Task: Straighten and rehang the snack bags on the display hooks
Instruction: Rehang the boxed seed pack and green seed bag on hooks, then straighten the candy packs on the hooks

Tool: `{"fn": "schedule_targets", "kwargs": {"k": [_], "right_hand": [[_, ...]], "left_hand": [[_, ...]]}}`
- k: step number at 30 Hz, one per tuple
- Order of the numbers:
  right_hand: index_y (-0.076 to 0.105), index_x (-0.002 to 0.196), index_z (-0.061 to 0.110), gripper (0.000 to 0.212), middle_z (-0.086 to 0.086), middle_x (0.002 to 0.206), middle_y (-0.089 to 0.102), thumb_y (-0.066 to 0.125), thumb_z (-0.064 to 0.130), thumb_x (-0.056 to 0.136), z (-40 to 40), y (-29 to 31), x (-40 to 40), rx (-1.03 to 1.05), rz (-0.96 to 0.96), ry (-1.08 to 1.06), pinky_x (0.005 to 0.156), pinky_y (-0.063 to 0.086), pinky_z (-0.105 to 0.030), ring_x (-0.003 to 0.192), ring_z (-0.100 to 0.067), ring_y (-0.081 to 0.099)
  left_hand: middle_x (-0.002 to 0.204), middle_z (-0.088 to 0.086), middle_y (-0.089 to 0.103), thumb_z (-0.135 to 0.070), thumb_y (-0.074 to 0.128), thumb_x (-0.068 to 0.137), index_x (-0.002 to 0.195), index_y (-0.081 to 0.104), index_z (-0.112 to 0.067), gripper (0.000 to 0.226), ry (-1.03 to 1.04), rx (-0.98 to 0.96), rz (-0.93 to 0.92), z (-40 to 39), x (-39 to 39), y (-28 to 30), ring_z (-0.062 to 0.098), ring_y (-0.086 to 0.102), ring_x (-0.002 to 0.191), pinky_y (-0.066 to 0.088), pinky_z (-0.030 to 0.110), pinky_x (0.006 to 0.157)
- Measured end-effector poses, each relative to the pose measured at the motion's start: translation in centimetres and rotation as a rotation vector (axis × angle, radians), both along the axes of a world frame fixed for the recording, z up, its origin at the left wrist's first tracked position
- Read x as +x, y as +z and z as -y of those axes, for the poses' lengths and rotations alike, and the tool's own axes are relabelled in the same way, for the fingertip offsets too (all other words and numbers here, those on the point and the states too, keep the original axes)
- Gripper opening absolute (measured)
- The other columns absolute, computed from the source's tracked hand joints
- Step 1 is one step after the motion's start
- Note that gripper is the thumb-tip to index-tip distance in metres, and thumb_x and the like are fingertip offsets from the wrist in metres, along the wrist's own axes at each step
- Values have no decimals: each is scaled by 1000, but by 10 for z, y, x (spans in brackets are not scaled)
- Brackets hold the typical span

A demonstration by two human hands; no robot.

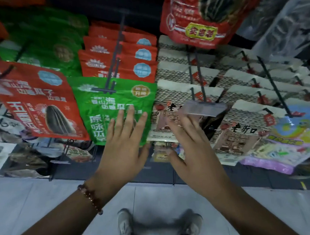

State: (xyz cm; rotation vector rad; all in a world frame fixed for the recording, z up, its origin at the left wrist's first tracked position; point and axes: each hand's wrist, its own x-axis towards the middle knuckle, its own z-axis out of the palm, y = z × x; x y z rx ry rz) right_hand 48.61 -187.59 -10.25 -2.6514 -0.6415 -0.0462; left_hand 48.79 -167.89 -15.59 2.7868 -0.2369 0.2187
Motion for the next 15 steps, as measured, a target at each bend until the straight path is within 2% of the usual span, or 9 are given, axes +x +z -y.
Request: {"fn": "schedule_targets", "kwargs": {"k": [4, 8, 10, 13, 15], "right_hand": [[23, 152, 37, 60, 12, 163, 4, 47, 35, 97, 59, 0, -10, 55, -33, -49, 117, 8, -32, 150, -10, -6], [20, 151, 44, 61, 20, 162, -1, 45, 38, 95, 135, -2, -15, 78, -53, -101, 115, 4, -27, 149, -5, -9], [19, 149, 48, 62, 23, 161, -3, 45, 39, 94, 179, -2, -15, 91, -50, -133, 117, 6, -28, 148, -3, -11], [21, 147, 52, 61, 27, 159, -4, 51, 36, 96, 254, -3, -15, 133, -64, -194, 118, 16, -34, 147, -1, -14], [24, 147, 49, 59, 26, 160, -5, 53, 34, 98, 301, -1, -14, 139, -62, -223, 117, 11, -33, 146, 1, -16]], "left_hand": [[163, 10, 9, -45, 42, 93, 156, 12, -23, 73, -88, 25, -22, 57, 2, 11, 34, 4, 150, 12, 53, 120], [162, 8, 16, -46, 36, 94, 155, 16, -22, 68, -173, 95, -14, 129, 5, 19, 32, 8, 150, 10, 47, 120], [163, 8, 13, -45, 36, 94, 155, 16, -23, 68, -200, 117, -15, 168, 6, 23, 31, 6, 150, 10, 47, 121], [163, 5, 12, -44, 38, 94, 155, 17, -24, 68, -206, 130, -11, 225, 8, 26, 30, 6, 151, 8, 45, 121], [162, 6, 17, -43, 38, 95, 154, 21, -23, 65, -216, 139, 2, 263, 13, 29, 31, 12, 150, 7, 44, 120]]}}
